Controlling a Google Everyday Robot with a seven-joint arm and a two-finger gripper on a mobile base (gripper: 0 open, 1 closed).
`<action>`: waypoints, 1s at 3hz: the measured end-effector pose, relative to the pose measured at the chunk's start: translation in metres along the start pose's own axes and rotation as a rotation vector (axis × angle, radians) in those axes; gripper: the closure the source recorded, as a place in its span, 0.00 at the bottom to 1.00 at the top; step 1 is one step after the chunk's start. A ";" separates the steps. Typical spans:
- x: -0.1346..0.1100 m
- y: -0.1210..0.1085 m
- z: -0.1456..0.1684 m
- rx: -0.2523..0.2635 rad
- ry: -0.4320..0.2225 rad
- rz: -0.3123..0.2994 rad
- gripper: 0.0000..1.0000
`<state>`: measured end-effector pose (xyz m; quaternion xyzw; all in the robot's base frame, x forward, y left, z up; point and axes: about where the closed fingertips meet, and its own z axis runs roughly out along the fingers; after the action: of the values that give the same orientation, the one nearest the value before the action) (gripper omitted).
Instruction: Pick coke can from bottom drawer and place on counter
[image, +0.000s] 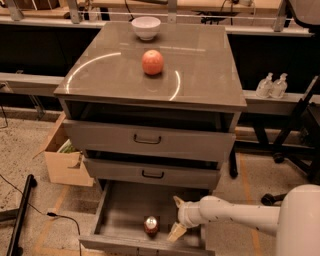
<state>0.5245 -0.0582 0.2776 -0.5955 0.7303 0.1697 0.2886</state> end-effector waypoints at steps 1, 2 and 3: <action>0.010 -0.005 0.017 0.018 -0.033 0.025 0.00; 0.019 -0.011 0.033 0.036 -0.059 0.049 0.00; 0.023 -0.015 0.052 0.059 -0.086 0.073 0.00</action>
Offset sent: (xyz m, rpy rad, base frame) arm 0.0268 -0.0005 -0.0580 0.0962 -0.0235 -0.0957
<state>0.5477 -0.0491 0.2243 -0.5517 0.7433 0.1838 0.3307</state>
